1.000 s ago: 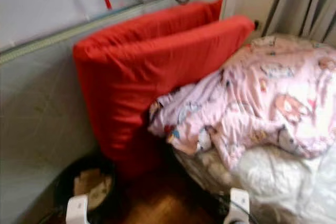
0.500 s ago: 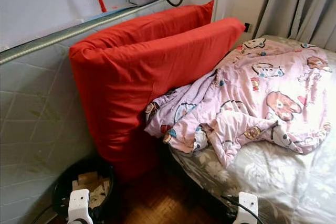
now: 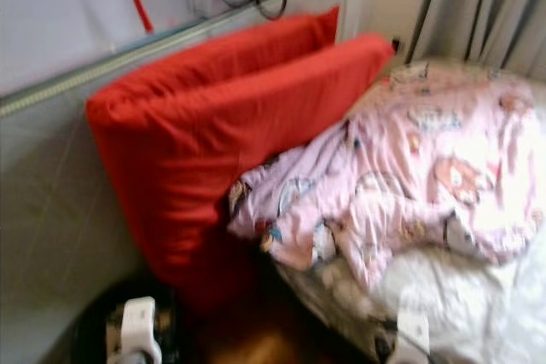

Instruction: Clean up the room

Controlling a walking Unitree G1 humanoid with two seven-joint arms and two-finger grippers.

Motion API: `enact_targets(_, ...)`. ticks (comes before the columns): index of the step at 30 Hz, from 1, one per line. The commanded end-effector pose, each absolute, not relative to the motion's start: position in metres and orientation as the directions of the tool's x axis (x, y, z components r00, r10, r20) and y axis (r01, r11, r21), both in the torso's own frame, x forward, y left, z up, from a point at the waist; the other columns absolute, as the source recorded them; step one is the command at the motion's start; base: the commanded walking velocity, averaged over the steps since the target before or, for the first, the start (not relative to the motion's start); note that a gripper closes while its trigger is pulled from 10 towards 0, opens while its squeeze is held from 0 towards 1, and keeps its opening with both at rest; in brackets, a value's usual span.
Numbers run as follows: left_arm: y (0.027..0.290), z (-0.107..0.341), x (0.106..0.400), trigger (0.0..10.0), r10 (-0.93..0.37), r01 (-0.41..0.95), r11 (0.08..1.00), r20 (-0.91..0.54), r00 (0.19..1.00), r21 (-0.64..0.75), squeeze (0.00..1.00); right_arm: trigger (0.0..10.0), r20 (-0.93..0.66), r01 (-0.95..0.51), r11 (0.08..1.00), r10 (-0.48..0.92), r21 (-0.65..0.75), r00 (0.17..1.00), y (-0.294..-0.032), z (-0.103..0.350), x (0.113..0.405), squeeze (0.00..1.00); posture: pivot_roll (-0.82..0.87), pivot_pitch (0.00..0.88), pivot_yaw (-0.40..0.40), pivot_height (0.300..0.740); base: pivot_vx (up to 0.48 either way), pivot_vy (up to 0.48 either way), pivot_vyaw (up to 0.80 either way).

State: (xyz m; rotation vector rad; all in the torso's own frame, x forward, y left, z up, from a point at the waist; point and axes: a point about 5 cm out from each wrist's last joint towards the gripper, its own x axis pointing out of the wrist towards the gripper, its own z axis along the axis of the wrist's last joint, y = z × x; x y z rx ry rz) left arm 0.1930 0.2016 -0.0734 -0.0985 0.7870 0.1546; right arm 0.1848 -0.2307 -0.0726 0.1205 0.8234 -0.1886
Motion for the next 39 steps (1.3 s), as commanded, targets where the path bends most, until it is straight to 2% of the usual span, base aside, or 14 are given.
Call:
enact_targets(1,0.198,-0.071,0.199,10.0,0.095,-0.171,0.984,-0.698,0.71,-0.04,0.0,10.0,-0.747,0.237,0.971,-0.136,0.029,0.65,-0.24,-0.075,0.174,0.0,-0.05,0.0,0.044,0.74,0.307,0.0,0.0)
enact_targets(9,0.198,-0.071,0.199,10.0,0.095,-0.174,0.984,-0.697,0.711,-0.043,0.0,10.0,-0.753,0.242,0.97,-0.14,0.026,0.643,-0.244,-0.076,0.17,0.0,-0.05,0.0,0.04,0.74,0.308,0.0,0.0)
enact_targets(20,0.199,-0.071,0.198,10.0,0.097,-0.172,0.984,-0.694,0.713,-0.039,0.0,10.0,-0.744,0.218,0.974,-0.103,0.058,0.66,-0.215,-0.075,0.187,0.0,-0.05,0.0,0.04,0.74,0.252,0.0,0.0)
enact_targets(27,0.198,-0.053,0.222,10.0,0.084,-0.164,0.983,-0.583,0.808,-0.085,0.0,10.0,-0.66,0.131,0.987,-0.038,0.091,0.75,-0.199,-0.06,0.217,0.0,-0.05,0.0,0.034,0.74,0.0,0.0,0.0)
enact_targets(32,0.196,-0.043,0.233,10.0,0.08,-0.158,0.981,-0.501,0.862,-0.115,0.0,10.0,-0.553,0.082,0.99,-0.006,0.113,0.833,-0.2,-0.042,0.24,0.0,-0.05,0.0,0.029,0.74,0.0,0.0,0.0)
enact_targets(39,0.196,-0.03,0.242,10.0,0.083,-0.148,0.979,-0.39,0.917,-0.139,0.0,10.0,-0.463,0.072,0.992,-0.016,0.102,0.886,-0.207,-0.028,0.251,0.0,-0.05,0.0,0.03,0.74,0.0,0.0,0.0)
